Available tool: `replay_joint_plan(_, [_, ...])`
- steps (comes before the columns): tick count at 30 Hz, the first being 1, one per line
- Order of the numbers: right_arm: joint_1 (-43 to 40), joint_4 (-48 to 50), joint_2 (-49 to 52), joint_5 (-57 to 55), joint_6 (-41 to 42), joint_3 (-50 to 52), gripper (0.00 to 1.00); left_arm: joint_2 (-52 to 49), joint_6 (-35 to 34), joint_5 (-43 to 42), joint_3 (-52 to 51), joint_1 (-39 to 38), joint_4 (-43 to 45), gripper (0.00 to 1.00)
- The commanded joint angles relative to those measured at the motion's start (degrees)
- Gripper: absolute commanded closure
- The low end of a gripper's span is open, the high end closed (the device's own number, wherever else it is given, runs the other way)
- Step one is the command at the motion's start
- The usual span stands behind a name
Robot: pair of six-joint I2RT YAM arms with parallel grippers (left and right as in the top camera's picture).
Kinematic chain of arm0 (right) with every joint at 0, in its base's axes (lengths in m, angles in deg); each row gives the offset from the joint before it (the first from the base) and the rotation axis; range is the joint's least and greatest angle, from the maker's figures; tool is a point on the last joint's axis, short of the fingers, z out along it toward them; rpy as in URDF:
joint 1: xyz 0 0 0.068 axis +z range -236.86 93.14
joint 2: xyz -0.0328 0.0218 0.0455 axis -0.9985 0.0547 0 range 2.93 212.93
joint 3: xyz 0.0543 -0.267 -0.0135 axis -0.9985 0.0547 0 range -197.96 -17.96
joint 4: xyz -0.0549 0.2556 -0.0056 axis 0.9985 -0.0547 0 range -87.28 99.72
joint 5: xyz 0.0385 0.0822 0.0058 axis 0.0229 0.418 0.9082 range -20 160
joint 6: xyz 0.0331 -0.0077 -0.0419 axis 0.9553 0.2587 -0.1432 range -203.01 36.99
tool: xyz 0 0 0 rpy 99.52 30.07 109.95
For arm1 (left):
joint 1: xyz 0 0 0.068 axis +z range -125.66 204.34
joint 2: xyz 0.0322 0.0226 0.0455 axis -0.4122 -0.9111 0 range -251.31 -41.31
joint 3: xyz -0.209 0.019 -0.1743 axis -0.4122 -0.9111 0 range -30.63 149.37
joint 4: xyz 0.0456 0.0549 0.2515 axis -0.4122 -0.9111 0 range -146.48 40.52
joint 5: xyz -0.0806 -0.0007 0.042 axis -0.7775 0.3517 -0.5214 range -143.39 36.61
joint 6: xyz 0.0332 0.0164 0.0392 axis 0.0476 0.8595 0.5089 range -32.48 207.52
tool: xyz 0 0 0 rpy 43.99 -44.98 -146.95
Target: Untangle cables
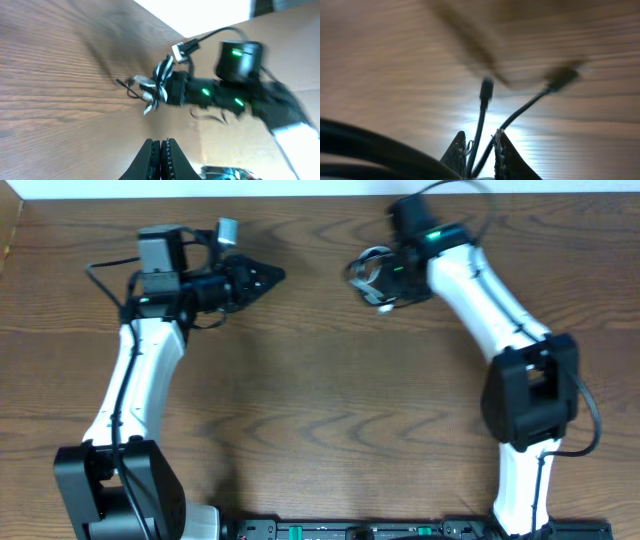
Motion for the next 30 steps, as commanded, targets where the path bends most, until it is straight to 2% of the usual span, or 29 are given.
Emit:
replay_joint_plan(1, [-2.29,-1.49,0.15,-2.45,-5.07,0.04,0.99,1.42,0.74,-11.02,0.90,1.40,0.94,0.93])
replay_joint_plan(4, [-4.22,-1.75,0.15,5.88,-10.88,0.04,0.99,1.42,0.81,-10.43,0.90,2.29,1.31,0.93])
replay_joint_plan(7, [-3.69,-1.46,0.15,10.71,-10.82,0.04,0.99,1.40,0.81,-5.53,0.87,0.52,1.31,0.93])
replay_joint_plan(8, [-2.75,-1.03,0.15,10.56,-8.35,0.04,0.99,1.40,0.81,-1.40,0.87,-1.09,1.29,0.90])
replay_joint_plan(9, [-2.01,-0.48,0.15,10.40,-6.49,0.04,0.99,1.40,0.81,1.18,0.87,-2.38,1.29,0.78])
replay_joint_plan(10, [-1.09,0.44,0.15,10.27,-4.76,0.04,0.99,1.40,0.83,3.17,0.87,-3.48,1.29,0.72])
replay_joint_plan(12, [0.61,2.23,0.15,10.14,-2.16,0.04,0.99,1.36,0.81,7.93,0.87,-6.67,1.29,0.52])
replay_joint_plan(15, [2.67,3.72,0.15,10.29,0.55,0.04,0.99,1.20,0.76,15.63,0.87,-10.36,1.27,0.43])
replay_joint_plan(20, [5.60,4.61,0.15,10.29,1.07,0.04,0.99,-0.42,0.76,22.12,0.87,-14.25,1.36,0.43])
replay_joint_plan(23, [6.62,5.14,0.15,10.71,1.25,0.04,0.99,-2.38,0.07,22.32,0.87,-15.04,1.77,0.50])
replay_joint_plan(27, [7.82,5.35,0.15,11.76,1.22,0.04,0.99,-5.35,-2.05,22.29,0.87,-16.04,4.59,0.52])
replay_joint_plan(30, [8.26,5.66,0.15,11.72,1.25,0.04,0.99,-6.97,-2.69,22.32,0.87,-16.11,5.62,0.67])
